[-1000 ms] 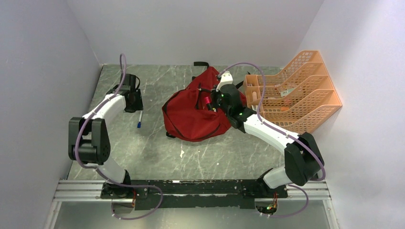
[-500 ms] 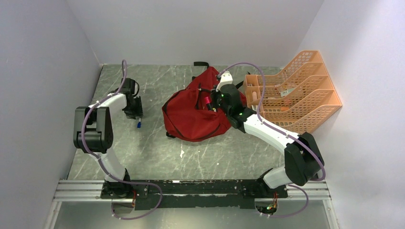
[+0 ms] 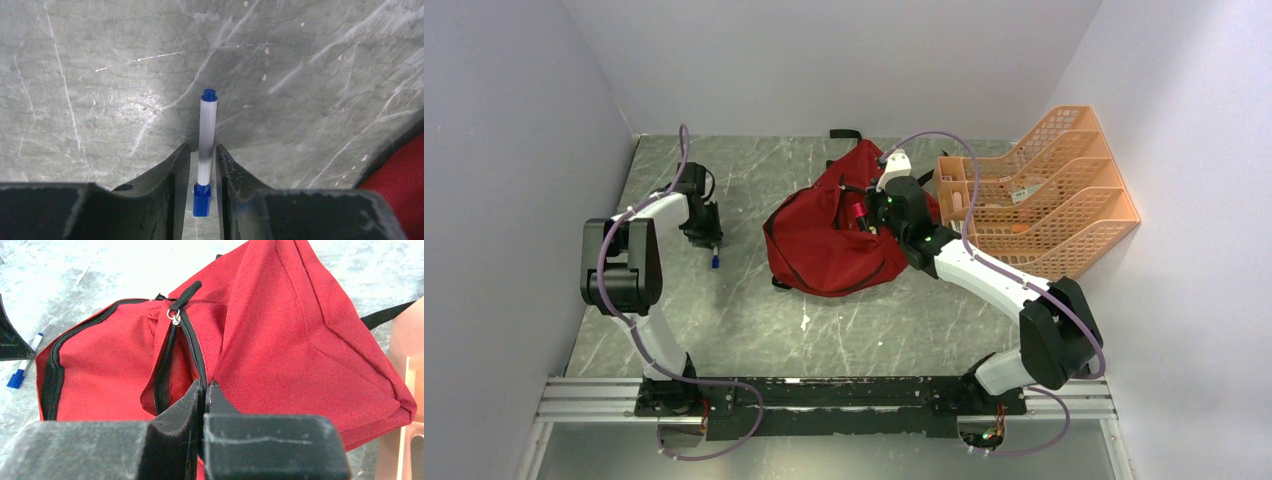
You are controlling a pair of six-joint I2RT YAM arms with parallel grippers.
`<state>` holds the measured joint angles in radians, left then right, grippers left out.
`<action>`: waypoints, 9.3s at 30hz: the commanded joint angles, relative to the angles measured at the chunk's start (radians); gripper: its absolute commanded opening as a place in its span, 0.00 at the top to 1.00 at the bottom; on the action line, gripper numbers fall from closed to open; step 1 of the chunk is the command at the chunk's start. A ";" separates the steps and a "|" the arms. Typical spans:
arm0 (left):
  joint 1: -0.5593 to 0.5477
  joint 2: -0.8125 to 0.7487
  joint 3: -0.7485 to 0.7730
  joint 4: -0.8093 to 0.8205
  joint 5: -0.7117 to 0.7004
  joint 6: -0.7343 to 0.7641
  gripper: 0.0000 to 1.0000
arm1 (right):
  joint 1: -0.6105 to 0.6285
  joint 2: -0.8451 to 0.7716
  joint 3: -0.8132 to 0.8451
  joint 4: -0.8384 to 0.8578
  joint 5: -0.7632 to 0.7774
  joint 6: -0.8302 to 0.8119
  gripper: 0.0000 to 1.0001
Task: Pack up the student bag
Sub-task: Pick up the stationery from the center of the board, then place the stationery in the student bag, then zip the student bag at the center of the board.
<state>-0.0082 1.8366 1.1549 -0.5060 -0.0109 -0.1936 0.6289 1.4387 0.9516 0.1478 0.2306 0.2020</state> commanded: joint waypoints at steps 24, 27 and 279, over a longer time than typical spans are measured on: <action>-0.015 -0.259 -0.023 0.067 0.217 -0.060 0.95 | 0.011 0.006 0.000 0.045 -0.038 0.032 1.00; -0.038 -0.334 -0.017 0.091 0.229 -0.083 0.95 | 0.011 0.016 0.013 0.038 -0.043 0.033 1.00; -0.287 0.095 0.084 0.593 0.569 -0.499 0.77 | -0.009 0.866 1.004 -0.497 -0.175 0.132 0.77</action>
<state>-0.2897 1.9659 1.2461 0.0643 0.5285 -0.7120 0.6167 2.2997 1.9366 -0.3656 0.0528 0.3325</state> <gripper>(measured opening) 0.229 0.286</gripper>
